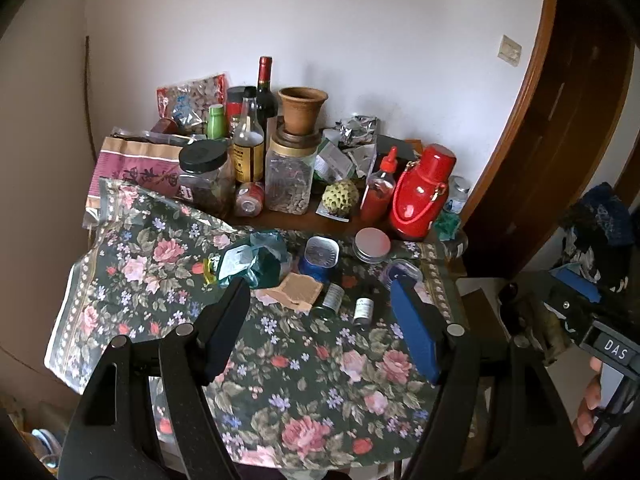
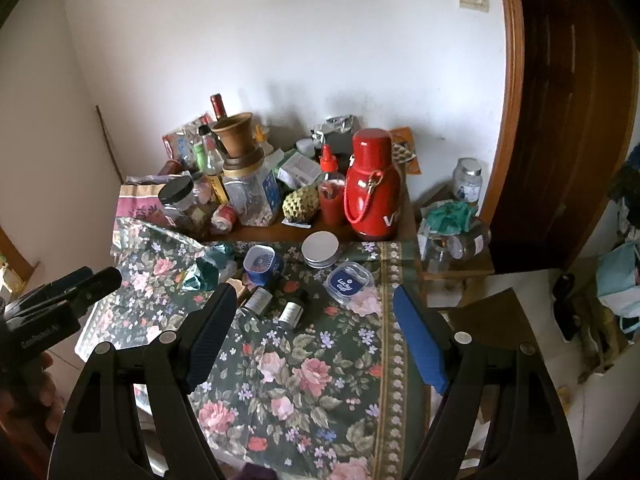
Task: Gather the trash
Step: 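Grasp the green plastic bag with left tool while right grasps small clear bottle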
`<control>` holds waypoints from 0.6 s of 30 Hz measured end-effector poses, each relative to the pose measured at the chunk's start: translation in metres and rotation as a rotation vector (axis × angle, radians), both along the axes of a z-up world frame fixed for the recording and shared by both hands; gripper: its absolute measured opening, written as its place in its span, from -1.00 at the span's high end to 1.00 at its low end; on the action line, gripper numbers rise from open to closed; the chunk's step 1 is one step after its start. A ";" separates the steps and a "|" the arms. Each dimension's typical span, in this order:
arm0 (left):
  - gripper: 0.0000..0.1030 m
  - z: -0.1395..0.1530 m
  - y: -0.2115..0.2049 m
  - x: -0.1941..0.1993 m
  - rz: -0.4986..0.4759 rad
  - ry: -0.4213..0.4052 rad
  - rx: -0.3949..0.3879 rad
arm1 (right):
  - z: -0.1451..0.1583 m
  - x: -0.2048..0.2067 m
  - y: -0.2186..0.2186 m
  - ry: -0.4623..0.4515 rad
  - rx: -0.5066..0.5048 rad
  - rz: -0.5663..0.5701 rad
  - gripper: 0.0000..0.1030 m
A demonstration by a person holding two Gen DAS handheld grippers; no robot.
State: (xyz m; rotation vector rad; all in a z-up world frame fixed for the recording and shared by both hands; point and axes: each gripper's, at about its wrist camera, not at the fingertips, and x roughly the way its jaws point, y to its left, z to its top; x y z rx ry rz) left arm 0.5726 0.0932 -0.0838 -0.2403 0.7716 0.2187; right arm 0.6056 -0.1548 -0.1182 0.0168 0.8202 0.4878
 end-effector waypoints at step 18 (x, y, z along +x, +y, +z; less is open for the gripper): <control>-0.39 -0.109 0.132 0.098 -0.143 0.226 -0.122 | -0.121 0.063 0.093 0.299 -0.080 -0.207 -0.51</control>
